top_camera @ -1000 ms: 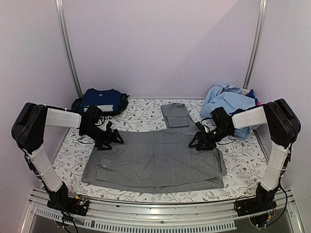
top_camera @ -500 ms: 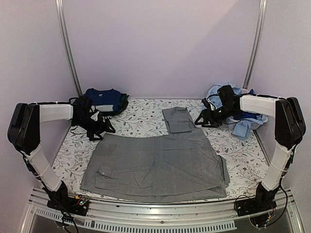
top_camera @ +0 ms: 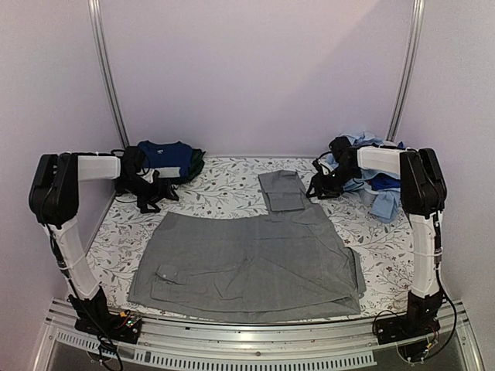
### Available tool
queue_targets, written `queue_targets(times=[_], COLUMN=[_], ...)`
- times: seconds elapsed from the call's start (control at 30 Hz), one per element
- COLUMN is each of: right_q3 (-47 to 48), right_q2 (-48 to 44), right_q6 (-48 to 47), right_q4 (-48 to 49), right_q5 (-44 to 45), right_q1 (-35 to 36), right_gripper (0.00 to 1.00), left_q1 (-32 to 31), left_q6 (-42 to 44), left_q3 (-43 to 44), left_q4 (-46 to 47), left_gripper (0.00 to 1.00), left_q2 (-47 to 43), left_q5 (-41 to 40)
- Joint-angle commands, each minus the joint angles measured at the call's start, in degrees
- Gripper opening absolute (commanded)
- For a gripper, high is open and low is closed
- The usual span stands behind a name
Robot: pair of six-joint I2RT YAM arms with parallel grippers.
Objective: Fold and stack the mixed laundry pile
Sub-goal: Pick up the 1/3-folded shirt from the center of the board.
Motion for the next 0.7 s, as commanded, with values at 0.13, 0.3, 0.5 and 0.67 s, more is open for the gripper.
queue_targets(times=[0.13,0.3,0.5,0.67], right_q3=[7.35,9.62,10.58,13.14], right_q2=[7.02,9.55,9.46,8.97], right_q6=[-3.08,-3.36,-3.41,-2.41], right_q4=[-3.47,-4.44,-3.78,-3.64], right_q5=[5.89,9.41,7.06,6.82], right_q1=[3.05,3.44,3.46,2.45], right_gripper=[0.47,0.28,0.00,0.00], left_q1=[-0.06,-0.06,0.14,0.61], left_q6=[0.87,2.91,8.40,13.32], left_q3=[2.66,4.53,7.44,7.30], left_q4=[-0.95,-2.45,-5.33,-5.48], left_gripper=[0.86,0.81,0.74,0.63], left_q2=[2.72,4.36,7.04,6.60], left_q5=[-2.08,-3.24,-3.77,-2.96])
